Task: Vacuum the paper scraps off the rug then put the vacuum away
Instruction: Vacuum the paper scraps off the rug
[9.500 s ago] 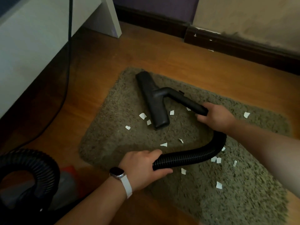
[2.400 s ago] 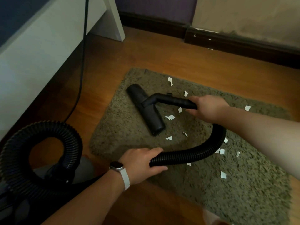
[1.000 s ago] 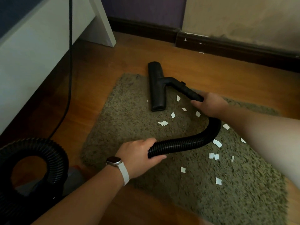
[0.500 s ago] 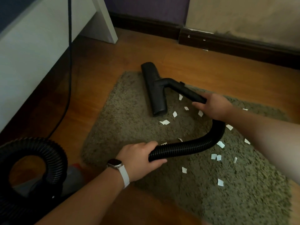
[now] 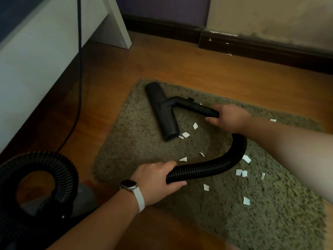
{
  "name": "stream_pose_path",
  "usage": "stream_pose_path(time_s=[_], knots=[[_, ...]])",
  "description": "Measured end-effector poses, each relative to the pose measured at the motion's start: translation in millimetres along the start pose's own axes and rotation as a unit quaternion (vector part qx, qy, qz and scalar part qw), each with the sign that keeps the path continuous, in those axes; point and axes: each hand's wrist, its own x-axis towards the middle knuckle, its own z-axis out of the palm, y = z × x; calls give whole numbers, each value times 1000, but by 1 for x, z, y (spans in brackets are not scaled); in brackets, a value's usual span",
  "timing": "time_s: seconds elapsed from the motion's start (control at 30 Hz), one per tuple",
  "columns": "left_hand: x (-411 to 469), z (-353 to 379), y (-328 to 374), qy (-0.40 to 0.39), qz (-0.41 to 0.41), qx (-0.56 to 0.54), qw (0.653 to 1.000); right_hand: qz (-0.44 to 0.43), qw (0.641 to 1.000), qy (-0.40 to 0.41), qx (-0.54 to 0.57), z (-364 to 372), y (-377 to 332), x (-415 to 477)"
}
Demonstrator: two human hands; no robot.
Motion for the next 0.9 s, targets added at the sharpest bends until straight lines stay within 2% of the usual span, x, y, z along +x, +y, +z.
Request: stream_pose_path(time_s=[0.2, 0.67, 0.9], knots=[[-3, 2, 2, 0, 1, -7, 1000, -12, 1000, -7, -9, -4, 7, -7], [-7, 2, 5, 21, 32, -1, 999, 112, 991, 10, 78, 8, 32, -51], [-9, 3, 1, 3, 31, 5, 1000, 68, 997, 3, 24, 6, 12, -40]])
